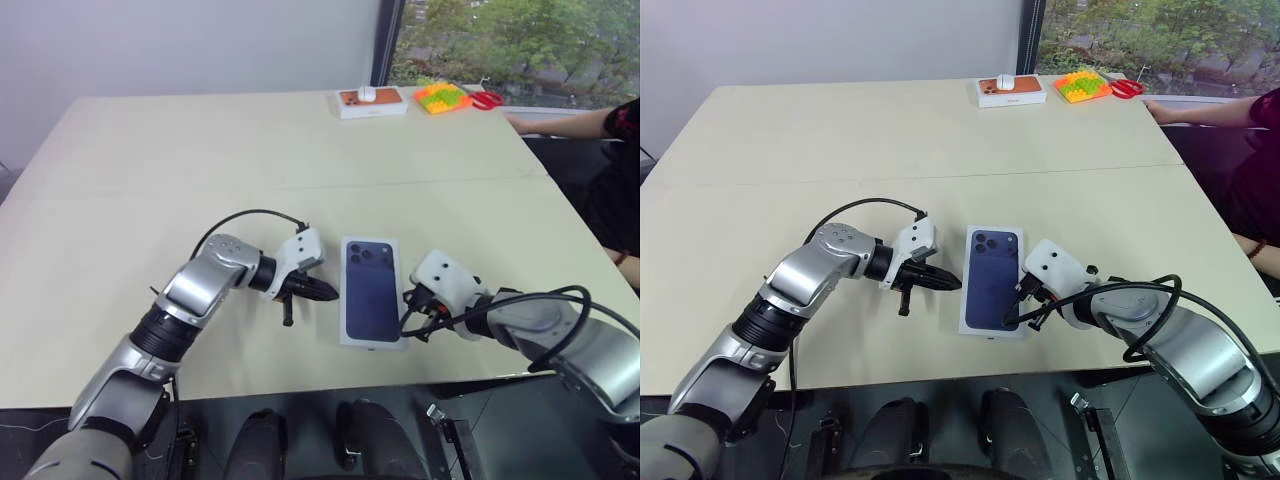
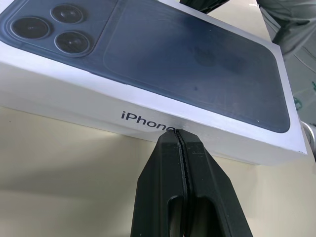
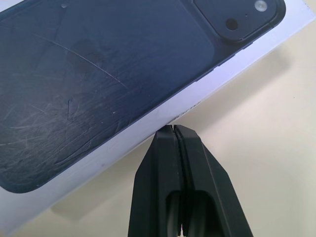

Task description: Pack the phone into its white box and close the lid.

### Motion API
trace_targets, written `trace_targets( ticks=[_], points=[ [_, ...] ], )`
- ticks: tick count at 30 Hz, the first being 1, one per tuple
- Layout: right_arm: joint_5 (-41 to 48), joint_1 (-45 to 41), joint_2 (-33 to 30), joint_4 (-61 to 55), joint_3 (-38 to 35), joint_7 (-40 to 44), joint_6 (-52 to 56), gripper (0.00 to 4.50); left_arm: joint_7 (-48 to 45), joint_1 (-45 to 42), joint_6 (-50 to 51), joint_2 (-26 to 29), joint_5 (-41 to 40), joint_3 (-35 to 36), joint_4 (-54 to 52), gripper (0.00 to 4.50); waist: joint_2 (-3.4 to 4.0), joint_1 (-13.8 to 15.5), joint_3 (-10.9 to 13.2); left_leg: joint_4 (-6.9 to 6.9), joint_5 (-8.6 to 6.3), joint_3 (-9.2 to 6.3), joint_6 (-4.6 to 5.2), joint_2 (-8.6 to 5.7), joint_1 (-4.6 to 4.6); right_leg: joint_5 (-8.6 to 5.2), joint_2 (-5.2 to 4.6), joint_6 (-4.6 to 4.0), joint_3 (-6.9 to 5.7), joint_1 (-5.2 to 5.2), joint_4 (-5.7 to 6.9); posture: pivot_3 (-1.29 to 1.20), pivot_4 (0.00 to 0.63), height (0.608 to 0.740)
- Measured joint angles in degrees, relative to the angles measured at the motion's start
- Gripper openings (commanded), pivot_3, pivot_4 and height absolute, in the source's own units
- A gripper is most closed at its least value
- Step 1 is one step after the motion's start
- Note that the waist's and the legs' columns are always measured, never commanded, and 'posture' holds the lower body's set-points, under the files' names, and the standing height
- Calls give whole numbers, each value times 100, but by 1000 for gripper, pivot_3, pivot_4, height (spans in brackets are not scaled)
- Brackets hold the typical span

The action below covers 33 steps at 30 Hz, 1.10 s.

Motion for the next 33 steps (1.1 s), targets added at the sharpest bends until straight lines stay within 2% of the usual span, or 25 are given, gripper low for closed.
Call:
trace_targets(
  ticks=[7,12,15,18,21,25,29,33],
  points=[
    [-80,42,-65,-17,-132,143,-13,43,29,52,43,17,-125,117,0,0,0,1,0,2,0,0,0,0,1,0,0,0,0,1,0,0,150,740],
    [-162,268,-337,-67,-705,377,-244,43,27,81,22,245,-228,441,122,0,0,-2,0,1,0,-1,0,0,6,0,2,0,-1,5,1,0,150,740],
    [-192,571,-473,-68,-994,627,-573,43,137,-23,-25,187,-229,629,465,0,0,9,0,3,0,-2,0,-1,6,0,2,0,-2,7,2,0,150,740],
    [-57,736,-469,-139,-1410,960,-825,43,311,-366,-142,-121,-231,832,854,0,-1,33,0,12,0,-2,0,-3,4,0,-1,1,-2,11,2,0,150,740],
    [341,715,-277,-423,-1648,1185,-857,43,672,-934,-324,-771,-229,1000,1283,0,-1,103,1,58,-21,-9,36,0,-4,2,6,5,-8,25,2,0,150,740],
    [466,732,-78,-646,-1362,1089,-798,43,941,-1369,-613,-1259,-79,940,1747,0,-1,95,0,76,-26,-3,44,-1,4,3,3,8,-3,37,2,0,150,740],
    [386,740,213,-652,-869,674,-496,43,1044,-1420,-744,-1363,408,394,2328,0,1,93,0,80,-25,-5,44,-1,5,5,4,8,-3,38,6,0,150,740],
    [370,738,400,-650,-797,317,-143,43,1132,-1417,-745,-1390,723,140,2546,0,0,102,0,81,-26,-6,44,0,4,5,4,8,-3,38,6,0,150,740]
  ],
)
